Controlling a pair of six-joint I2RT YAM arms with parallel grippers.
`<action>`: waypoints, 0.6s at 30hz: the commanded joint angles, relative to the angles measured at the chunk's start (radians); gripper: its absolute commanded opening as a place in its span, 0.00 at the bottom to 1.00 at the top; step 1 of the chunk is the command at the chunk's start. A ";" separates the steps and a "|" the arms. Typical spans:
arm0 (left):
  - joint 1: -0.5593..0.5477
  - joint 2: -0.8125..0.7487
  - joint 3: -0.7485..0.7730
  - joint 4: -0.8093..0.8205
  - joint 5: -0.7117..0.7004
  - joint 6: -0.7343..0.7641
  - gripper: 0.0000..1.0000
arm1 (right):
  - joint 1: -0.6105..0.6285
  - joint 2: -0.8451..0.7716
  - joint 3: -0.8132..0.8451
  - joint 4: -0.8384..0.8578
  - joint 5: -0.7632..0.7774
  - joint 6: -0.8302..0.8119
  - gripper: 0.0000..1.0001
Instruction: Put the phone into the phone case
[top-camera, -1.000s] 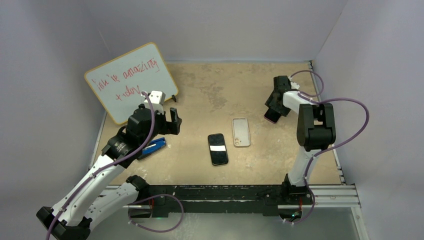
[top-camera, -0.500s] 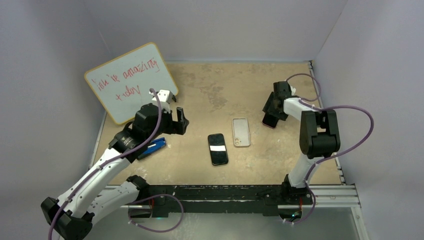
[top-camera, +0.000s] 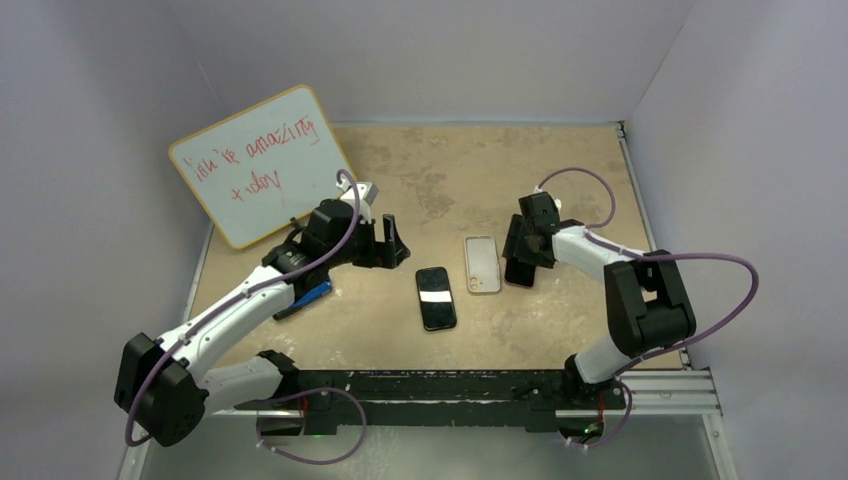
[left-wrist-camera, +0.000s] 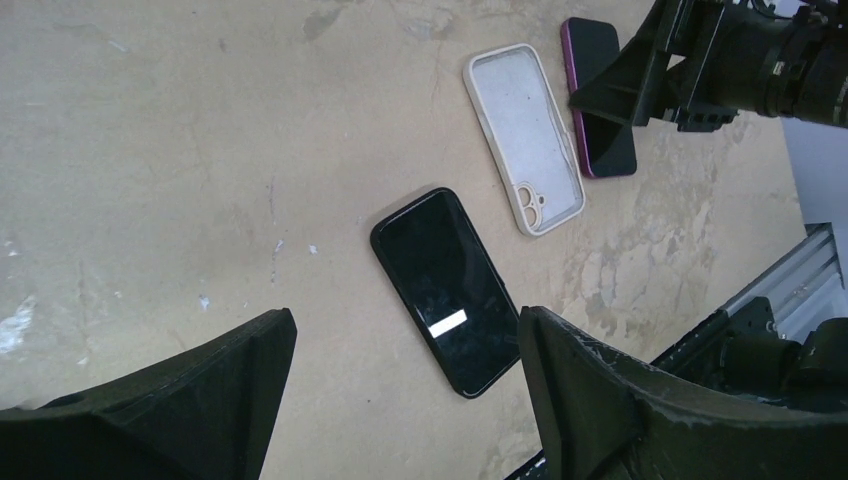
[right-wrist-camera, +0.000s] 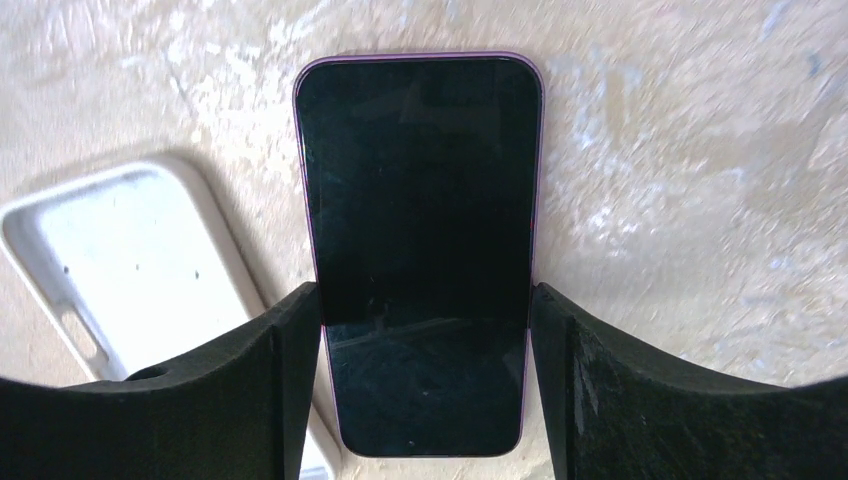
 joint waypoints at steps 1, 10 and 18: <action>-0.001 0.062 -0.010 0.138 0.056 -0.067 0.84 | 0.025 -0.061 -0.049 -0.004 -0.029 0.023 0.42; -0.001 0.341 0.052 0.350 0.144 -0.152 0.78 | 0.041 -0.157 -0.080 -0.014 -0.050 0.007 0.40; -0.001 0.537 0.151 0.444 0.219 -0.179 0.72 | 0.047 -0.246 -0.092 -0.024 -0.067 0.000 0.39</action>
